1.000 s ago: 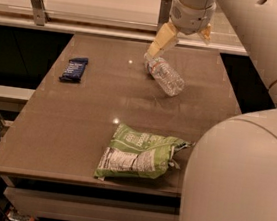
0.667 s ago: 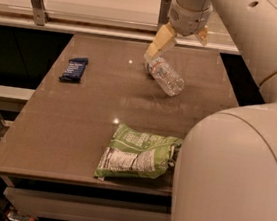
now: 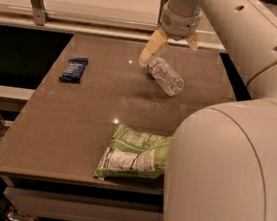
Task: Place water bottle upright
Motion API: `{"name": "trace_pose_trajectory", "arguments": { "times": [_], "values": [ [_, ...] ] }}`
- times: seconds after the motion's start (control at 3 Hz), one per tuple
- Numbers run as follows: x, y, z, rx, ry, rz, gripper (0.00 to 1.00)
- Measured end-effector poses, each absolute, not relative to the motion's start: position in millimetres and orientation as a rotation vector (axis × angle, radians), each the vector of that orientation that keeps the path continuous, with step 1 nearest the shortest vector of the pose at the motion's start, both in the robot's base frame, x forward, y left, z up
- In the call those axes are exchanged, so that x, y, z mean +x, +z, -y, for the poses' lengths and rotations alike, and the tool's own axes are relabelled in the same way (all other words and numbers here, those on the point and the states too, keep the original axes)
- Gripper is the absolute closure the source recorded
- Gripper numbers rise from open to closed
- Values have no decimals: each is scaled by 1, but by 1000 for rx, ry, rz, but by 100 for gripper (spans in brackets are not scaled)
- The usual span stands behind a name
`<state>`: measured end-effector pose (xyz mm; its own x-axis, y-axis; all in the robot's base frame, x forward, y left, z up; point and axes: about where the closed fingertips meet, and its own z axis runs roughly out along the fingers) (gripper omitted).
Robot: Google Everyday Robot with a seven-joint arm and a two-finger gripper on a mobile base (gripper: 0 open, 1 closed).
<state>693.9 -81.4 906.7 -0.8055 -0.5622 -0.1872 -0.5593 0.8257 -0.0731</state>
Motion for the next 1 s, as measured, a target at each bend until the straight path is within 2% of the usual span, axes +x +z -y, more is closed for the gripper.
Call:
{"name": "trace_pose_trajectory", "arguments": {
  "times": [1.0],
  "values": [
    [696, 874, 68, -957, 28, -2845, 0]
  ]
}}
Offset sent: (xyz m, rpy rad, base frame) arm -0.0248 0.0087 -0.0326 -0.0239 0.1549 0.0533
